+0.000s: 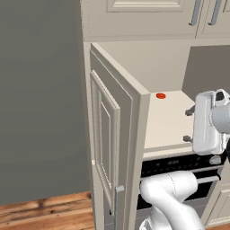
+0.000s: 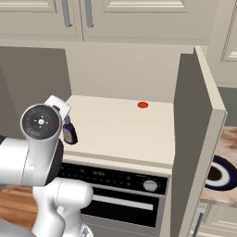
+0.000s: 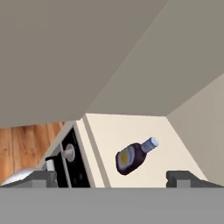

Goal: Pick the chicken drumstick from the plate and place it on the cutting board. Then pick the condiment bottle from the cabinet and place it next to the cutting board.

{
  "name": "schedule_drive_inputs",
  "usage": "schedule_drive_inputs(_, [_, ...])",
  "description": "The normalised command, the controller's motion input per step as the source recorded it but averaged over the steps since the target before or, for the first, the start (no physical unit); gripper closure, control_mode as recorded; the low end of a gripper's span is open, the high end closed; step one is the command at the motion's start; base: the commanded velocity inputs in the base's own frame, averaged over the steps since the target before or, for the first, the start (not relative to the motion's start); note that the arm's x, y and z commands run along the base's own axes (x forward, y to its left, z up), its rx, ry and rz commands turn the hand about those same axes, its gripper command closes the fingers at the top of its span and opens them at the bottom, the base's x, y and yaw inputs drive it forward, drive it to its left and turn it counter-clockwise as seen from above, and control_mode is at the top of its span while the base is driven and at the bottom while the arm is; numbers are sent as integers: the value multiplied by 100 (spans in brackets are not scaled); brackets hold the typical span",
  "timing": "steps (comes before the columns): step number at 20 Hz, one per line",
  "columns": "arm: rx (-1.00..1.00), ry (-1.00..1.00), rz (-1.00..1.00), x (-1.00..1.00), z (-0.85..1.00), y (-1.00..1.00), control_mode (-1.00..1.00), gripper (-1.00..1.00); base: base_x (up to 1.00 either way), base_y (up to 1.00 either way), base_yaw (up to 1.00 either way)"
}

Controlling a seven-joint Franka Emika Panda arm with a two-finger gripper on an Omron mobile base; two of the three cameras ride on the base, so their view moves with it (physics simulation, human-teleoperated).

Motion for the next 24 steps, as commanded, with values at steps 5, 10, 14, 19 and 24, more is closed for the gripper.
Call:
schedule_drive_inputs(5, [7, 0, 0, 21, -19, 0, -100, -100, 0, 0, 0])
schedule_drive_inputs(10, [8, 0, 0, 20, -8, -3, -100, -100, 0, 0, 0])
schedule_drive_inputs(14, [8, -1, 0, 15, -3, -1, -100, -100, 0, 0, 0])
schedule_drive_inputs(19, [6, 0, 0, 5, -8, 0, -100, -100, 0, 0, 0])
schedule_drive_inputs(24, [6, 0, 0, 1, -15, 0, -100, -100, 0, 0, 0])
